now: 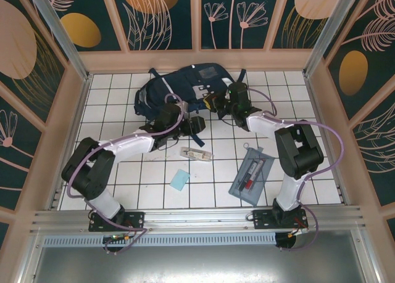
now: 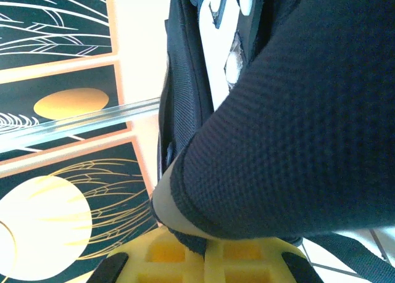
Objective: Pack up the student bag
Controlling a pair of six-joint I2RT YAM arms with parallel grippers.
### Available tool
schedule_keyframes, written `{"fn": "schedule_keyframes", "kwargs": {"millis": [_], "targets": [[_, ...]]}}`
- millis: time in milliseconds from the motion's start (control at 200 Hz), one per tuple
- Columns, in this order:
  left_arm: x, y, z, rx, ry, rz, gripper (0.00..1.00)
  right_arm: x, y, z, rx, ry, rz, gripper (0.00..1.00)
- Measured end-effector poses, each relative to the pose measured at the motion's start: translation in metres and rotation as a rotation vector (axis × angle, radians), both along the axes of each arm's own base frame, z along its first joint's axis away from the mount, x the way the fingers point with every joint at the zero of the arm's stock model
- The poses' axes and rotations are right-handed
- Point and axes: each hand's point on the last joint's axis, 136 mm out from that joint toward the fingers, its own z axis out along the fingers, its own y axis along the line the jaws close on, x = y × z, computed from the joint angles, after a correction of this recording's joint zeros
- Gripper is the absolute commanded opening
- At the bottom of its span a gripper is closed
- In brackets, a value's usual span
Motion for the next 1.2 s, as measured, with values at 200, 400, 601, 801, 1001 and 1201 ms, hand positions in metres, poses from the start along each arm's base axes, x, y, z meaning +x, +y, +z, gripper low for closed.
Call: {"fn": "schedule_keyframes", "kwargs": {"millis": [200, 400, 601, 801, 1001, 1201], "targets": [[0.040, -0.010, -0.001, 0.058, -0.071, 0.044, 0.87, 0.000, 0.000, 0.000, 0.004, 0.008, -0.002, 0.00], [0.070, -0.021, 0.004, 0.092, -0.132, 0.067, 0.82, 0.009, -0.009, 0.003, 0.019, -0.004, -0.049, 0.00], [0.081, -0.026, -0.005, 0.130, -0.138, 0.078, 0.73, 0.012, -0.017, -0.001, 0.031, 0.000, -0.090, 0.00], [0.085, -0.024, -0.006, 0.179, -0.177, 0.084, 0.67, 0.012, -0.018, -0.002, 0.051, 0.012, -0.093, 0.00], [0.099, -0.013, -0.021, 0.290, -0.230, 0.110, 0.50, 0.005, -0.011, 0.003, 0.068, 0.014, -0.051, 0.00], [0.109, -0.011, -0.029, 0.355, -0.250, 0.120, 0.21, 0.004, -0.009, 0.005, 0.069, 0.010, -0.045, 0.00]]}}
